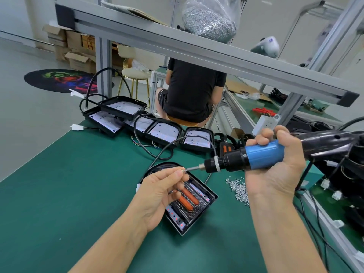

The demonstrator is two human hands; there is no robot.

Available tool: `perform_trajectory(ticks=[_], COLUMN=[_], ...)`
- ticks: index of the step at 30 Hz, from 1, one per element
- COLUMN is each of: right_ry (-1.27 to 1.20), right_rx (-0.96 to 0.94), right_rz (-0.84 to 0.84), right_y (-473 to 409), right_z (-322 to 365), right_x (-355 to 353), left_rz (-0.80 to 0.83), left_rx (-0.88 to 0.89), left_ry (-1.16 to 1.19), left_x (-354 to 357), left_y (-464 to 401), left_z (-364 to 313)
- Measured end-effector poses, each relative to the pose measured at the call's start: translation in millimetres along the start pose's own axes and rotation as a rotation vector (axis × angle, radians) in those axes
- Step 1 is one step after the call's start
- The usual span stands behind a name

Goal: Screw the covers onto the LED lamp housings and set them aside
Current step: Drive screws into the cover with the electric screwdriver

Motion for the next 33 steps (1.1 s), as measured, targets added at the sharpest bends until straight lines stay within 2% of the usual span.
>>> perform_trajectory(ticks=[10, 18, 24, 33], right_ry=[-0.014, -0.007, -0.02, -0.01], right_rx=[-0.002, -0.008, -0.008, -0.021], right_rz=[0.012, 0.004, -0.005, 0.016], right_y=[-0.6, -2.3, -2.7, -2.0], right_z=[-3.8, -2.8, -3.2, -2.6], right_x=[-1.3, -2.7, -2.4, 0.7], left_rz=[-0.04, 0.007, -0.021, -0.016], left_rx=[-0.004, -0.037, -0.001, -0.046], left_ry=[-0.016, 0.016, -0.037, 0.047], left_x=[-1.0, 2.2, 1.9, 1.7], left_y=[-3.9, -1.5, -1.9, -4.0], left_z=[3.4, 6.5, 6.0, 9.9])
Point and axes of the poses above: each hand's wrist, its own y-axis away from the middle knuckle, its own x-axis out of the palm, z = x × y, the point moved 8 cm from there along -y, towards the middle knuckle, and after that the axes turned 15 degrees about -z, right-handed, at the moved point
